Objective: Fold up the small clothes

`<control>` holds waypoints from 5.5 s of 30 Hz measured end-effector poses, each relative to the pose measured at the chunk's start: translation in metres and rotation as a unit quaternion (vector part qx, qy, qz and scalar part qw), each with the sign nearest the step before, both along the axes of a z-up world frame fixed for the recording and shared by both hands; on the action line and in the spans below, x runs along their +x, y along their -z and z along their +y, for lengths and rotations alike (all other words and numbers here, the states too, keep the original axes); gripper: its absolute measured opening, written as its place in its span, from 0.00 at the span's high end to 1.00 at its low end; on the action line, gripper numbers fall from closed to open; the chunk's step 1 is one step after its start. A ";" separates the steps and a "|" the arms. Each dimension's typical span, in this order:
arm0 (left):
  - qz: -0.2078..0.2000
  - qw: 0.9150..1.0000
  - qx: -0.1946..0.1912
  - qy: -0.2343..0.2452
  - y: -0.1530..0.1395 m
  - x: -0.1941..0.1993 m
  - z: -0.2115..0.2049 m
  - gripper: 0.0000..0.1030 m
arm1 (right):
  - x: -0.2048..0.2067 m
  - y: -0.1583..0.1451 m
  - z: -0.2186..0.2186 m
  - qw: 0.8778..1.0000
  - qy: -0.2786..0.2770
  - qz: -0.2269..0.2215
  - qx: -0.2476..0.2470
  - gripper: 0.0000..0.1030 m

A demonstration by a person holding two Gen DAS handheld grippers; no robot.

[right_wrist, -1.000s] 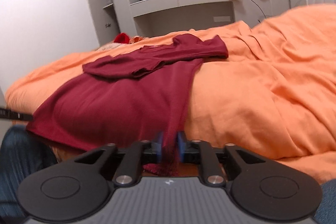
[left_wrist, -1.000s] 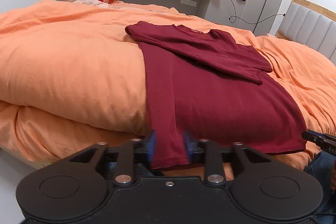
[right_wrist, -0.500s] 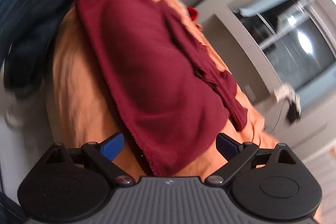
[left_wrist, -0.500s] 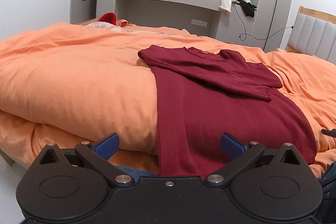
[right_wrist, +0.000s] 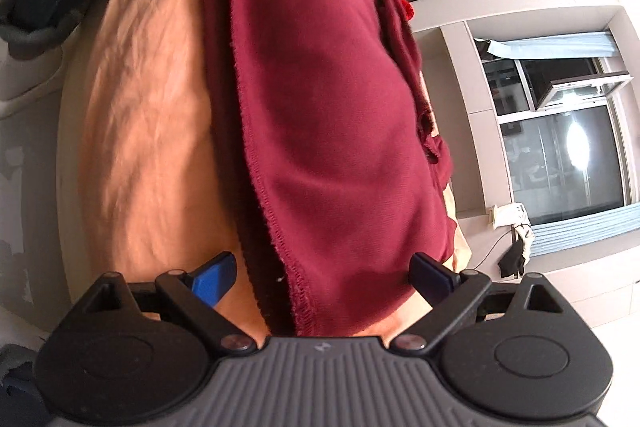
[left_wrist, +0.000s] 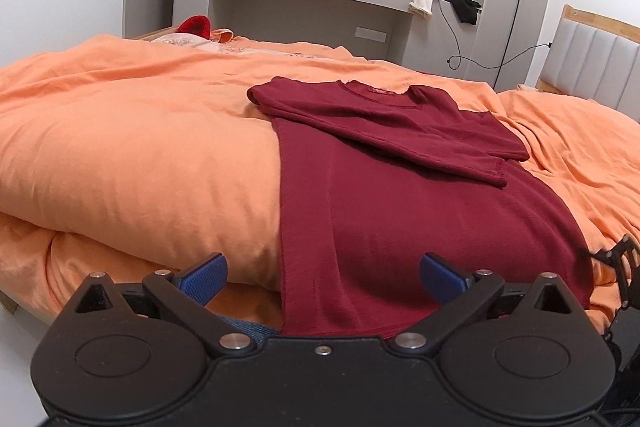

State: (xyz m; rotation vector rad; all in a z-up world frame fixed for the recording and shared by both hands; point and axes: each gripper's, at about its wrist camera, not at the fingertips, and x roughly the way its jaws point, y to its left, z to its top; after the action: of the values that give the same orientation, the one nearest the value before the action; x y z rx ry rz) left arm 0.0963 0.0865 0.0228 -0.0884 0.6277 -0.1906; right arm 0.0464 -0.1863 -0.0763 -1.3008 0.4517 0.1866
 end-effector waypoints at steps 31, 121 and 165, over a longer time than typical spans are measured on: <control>-0.101 0.977 0.093 0.164 0.018 -0.046 -0.099 0.01 | -0.009 -0.144 -0.048 0.945 -0.033 0.031 0.322 0.94; -0.092 0.990 0.082 -0.074 -0.048 0.332 -0.078 0.95 | 0.299 -0.155 -0.122 0.886 0.074 -0.064 0.453 0.94; 0.015 0.989 0.066 -0.131 -0.004 0.349 -0.034 0.01 | 0.336 -0.113 -0.166 0.863 0.245 -0.060 0.438 0.00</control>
State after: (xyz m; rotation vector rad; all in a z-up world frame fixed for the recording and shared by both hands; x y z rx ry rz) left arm 0.4451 0.0521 0.0273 -0.0447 0.6506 0.1076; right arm 0.3826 -0.3523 0.0369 -0.2737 0.4921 -0.1181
